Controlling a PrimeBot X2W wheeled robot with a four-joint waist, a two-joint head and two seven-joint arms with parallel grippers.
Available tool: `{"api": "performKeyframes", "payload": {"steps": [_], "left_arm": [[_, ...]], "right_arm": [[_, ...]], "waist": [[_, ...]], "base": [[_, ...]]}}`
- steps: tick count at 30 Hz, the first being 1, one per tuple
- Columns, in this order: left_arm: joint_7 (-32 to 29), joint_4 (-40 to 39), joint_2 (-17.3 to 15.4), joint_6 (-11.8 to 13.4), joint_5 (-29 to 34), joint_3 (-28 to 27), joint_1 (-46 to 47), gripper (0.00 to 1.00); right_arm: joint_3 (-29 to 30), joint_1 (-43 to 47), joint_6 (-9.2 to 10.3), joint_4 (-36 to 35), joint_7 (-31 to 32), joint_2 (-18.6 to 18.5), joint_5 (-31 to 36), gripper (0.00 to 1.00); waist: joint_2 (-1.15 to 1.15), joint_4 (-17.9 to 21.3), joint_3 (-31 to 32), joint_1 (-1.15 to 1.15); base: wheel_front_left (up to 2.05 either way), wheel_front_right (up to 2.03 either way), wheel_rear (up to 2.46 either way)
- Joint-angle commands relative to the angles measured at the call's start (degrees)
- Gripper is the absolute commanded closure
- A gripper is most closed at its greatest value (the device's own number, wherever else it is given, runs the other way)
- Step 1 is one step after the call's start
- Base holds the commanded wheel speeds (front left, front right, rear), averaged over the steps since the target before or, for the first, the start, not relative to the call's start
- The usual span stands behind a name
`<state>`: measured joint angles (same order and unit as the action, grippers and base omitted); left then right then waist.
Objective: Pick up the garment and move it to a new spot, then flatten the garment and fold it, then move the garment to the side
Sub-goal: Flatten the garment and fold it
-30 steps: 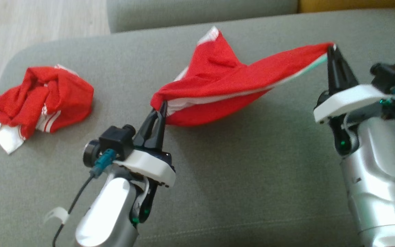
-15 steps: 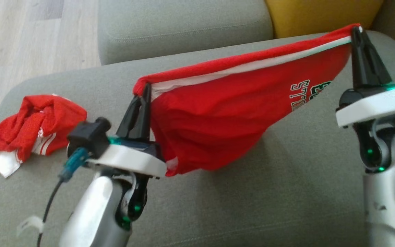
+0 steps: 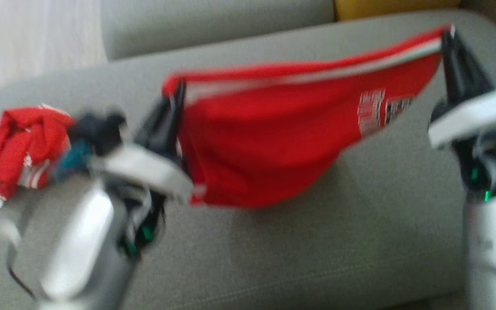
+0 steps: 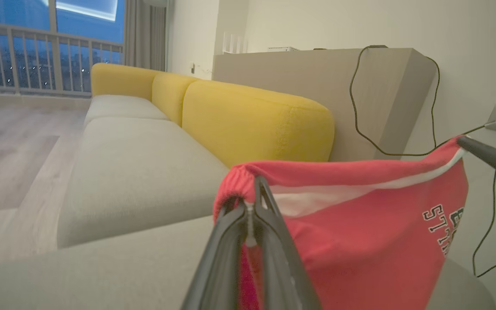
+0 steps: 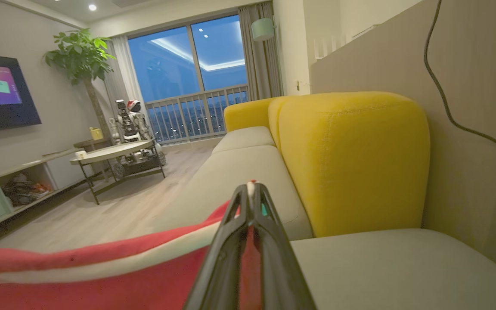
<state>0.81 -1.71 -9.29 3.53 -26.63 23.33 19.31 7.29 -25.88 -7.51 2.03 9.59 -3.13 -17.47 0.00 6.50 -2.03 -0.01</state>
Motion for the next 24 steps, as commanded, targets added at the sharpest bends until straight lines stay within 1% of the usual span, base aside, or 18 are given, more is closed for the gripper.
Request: {"api": "performKeyframes", "payload": {"steps": [1, 3, 4, 6, 8, 11, 15, 17, 19, 21, 24], "left_arm": [[-0.57, -1.79, -1.56, -0.48, 0.58, -2.41, 6.46, 1.00], [-3.22, 0.24, -3.04, -1.89, 1.09, -2.85, 13.11, 1.00], [-4.42, 1.76, -3.14, -2.58, 0.71, -3.25, 16.75, 1.00], [-6.22, 5.71, -3.29, -3.96, 0.49, -3.80, 24.62, 1.00], [-6.70, 10.51, -3.56, -5.32, 1.68, -3.78, 32.96, 1.00], [-4.98, 17.70, -2.66, -6.01, 3.70, -3.97, 45.05, 1.00], [1.68, 26.02, -0.78, -5.40, 6.43, -4.56, 57.49, 1.00], [5.17, 29.36, 0.14, -5.23, 7.19, -4.68, 61.44, 1.00], [8.21, 32.33, 0.88, -5.36, 7.93, -4.30, 63.88, 1.00], [10.29, 35.13, 1.53, -5.86, 8.37, -3.55, 64.62, 1.00], [11.79, 38.81, 2.57, -6.84, 8.39, -2.11, 62.95, 1.00]], "right_arm": [[-1.50, -5.85, 0.02, -1.79, 0.43, 0.25, 0.34, 1.00], [-2.35, -11.92, 0.02, 0.64, 1.11, 0.25, 1.62, 1.00], [-2.39, -15.29, 0.02, 2.49, 1.28, 0.25, 1.54, 1.00], [-2.69, -22.59, 0.02, 7.28, 0.88, 0.25, 0.64, 1.00], [-2.78, -30.07, 0.02, 12.89, -0.79, 0.25, 1.99, 1.00], [-1.18, -41.77, 0.02, 21.12, -6.46, 0.25, 3.38, 1.00], [2.42, -54.20, 0.02, 30.71, -17.49, 0.25, 5.43, 1.00], [3.92, -58.18, 0.02, 34.53, -21.66, 0.25, 5.86, 1.00], [4.96, -60.23, 0.02, 37.21, -23.56, 0.25, 5.88, 1.00], [4.42, -60.30, 0.02, 39.31, -24.26, 0.25, 4.77, 1.00], [2.53, -57.80, 0.02, 42.83, -24.51, 0.25, 2.62, 1.00]], "waist": [[0.00, 0.73, -3.65, 0.01], [0.00, 1.15, -7.74, 0.01], [0.00, 1.32, -9.81, 0.01], [0.00, 1.76, -13.65, 0.01], [0.00, 2.22, -17.02, 0.01], [0.00, 2.58, -21.35, 0.01], [0.00, 2.30, -24.52, 0.01], [0.00, 2.04, -25.42, 0.01], [0.00, 1.63, -26.15, 0.01], [0.00, 1.15, -26.76, 0.01], [0.00, 0.32, -27.64, 0.01]], "base": [[0.00, 0.00, 0.00], [0.00, 0.00, 0.00], [0.00, 0.00, 0.00], [0.00, 0.00, 0.00], [0.00, 0.00, 0.00], [0.00, 0.00, 0.00], [0.00, 0.00, 0.00], [0.00, 0.00, 0.00], [0.00, 0.00, 0.00], [0.00, 0.00, 0.00], [0.00, 0.00, 0.00]]}}
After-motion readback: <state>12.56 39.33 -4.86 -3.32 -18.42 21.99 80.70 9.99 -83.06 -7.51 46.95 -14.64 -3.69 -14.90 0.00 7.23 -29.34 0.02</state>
